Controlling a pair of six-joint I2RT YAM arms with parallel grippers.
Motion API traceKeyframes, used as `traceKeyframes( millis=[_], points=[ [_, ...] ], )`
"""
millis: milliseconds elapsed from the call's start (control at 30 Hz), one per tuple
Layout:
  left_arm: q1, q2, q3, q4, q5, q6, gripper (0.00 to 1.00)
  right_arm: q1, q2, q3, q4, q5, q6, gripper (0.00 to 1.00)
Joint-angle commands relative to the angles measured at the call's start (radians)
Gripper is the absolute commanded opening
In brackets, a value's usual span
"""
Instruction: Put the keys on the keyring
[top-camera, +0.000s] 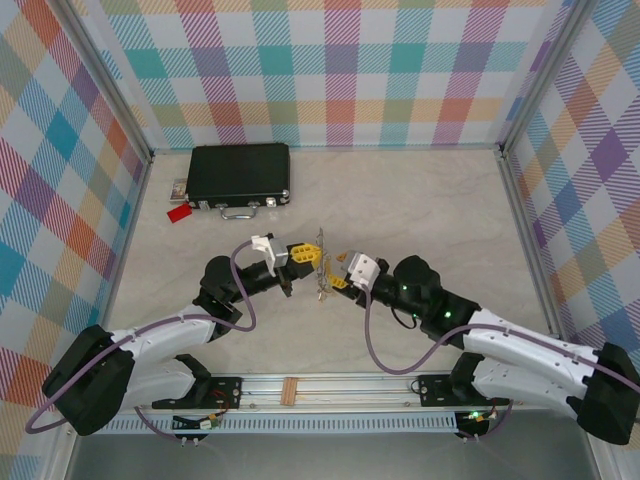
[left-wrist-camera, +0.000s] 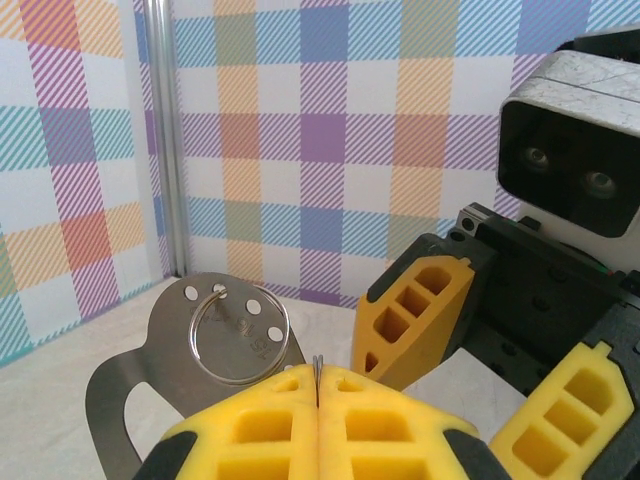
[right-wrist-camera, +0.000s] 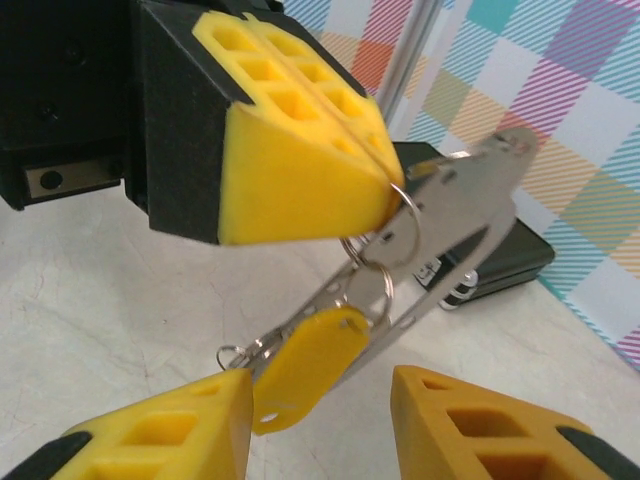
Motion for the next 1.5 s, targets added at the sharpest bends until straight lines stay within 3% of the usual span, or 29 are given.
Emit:
traceKeyframes(
  millis=[0,167,300,467,667,867,1467],
  points=[
    [-0.001,0.021,-0.001,0.113,-0.004,-0.019,0.0,0.001,-0.049,-0.005,-0.032,0.061,0.047,0.41],
    [0.0,0.07,-0.003,0.207,-0.014,-0.049,0.0,-0.052,-0.1,0.032,-0.116,0.035,0.145,0.41],
    [-0.001,0.104,0.006,0.255,-0.008,-0.075,0.0,-0.187,-0.127,0.056,-0.131,-0.164,0.325,0.42],
    [0.0,0.125,0.029,0.281,0.012,-0.111,0.0,-0.356,-0.105,0.055,-0.014,-0.44,0.521,0.42],
    [-0.001,0.153,0.074,0.282,0.031,-0.172,0.0,-0.421,-0.017,0.085,0.128,-0.635,0.656,0.42],
    [-0.001,0.178,0.11,0.282,0.042,-0.215,0.0,-0.433,0.066,0.129,0.213,-0.746,0.739,0.42],
    [-0.001,0.183,0.136,0.282,0.056,-0.252,0.0,-0.439,0.185,0.172,0.242,-0.81,0.802,0.36]
  ],
)
